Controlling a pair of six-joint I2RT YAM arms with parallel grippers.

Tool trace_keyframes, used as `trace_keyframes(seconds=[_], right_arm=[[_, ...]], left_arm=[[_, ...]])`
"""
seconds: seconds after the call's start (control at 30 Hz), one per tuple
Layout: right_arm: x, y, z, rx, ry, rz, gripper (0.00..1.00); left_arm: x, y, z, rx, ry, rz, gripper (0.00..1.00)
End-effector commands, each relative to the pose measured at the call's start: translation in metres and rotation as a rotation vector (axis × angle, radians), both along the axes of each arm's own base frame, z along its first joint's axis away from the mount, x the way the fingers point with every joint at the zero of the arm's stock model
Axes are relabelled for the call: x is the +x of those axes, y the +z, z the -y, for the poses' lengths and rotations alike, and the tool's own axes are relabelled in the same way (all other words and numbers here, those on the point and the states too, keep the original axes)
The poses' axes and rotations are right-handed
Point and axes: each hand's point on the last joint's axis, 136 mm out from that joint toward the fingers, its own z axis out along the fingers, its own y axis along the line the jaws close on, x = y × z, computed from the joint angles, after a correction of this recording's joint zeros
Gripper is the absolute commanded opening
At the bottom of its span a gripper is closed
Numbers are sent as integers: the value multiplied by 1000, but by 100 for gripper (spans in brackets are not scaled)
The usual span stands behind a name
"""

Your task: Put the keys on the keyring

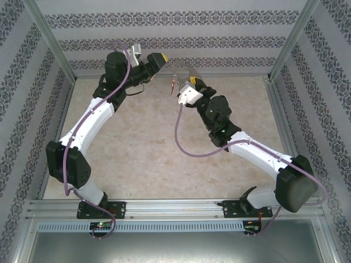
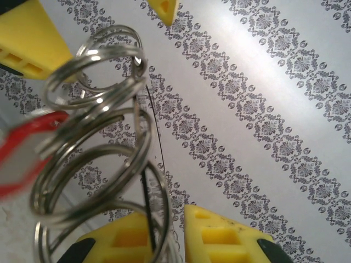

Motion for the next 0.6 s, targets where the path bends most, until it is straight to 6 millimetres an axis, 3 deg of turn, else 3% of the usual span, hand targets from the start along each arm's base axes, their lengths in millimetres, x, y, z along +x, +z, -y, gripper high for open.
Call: trace_keyframes(seconds=[0.0,0.33,0.57], right_arm=[[-10,24,1,45,8,76,0],[-10,19,-13,10,29,76,0],[-9,20,-19,-5,32,82,0]], left_arm=[[-3,23,3,-60,-44,28,92],[4,16,16,-105,-99,-4,90],[-1,14,20,-108,-119,2,69]])
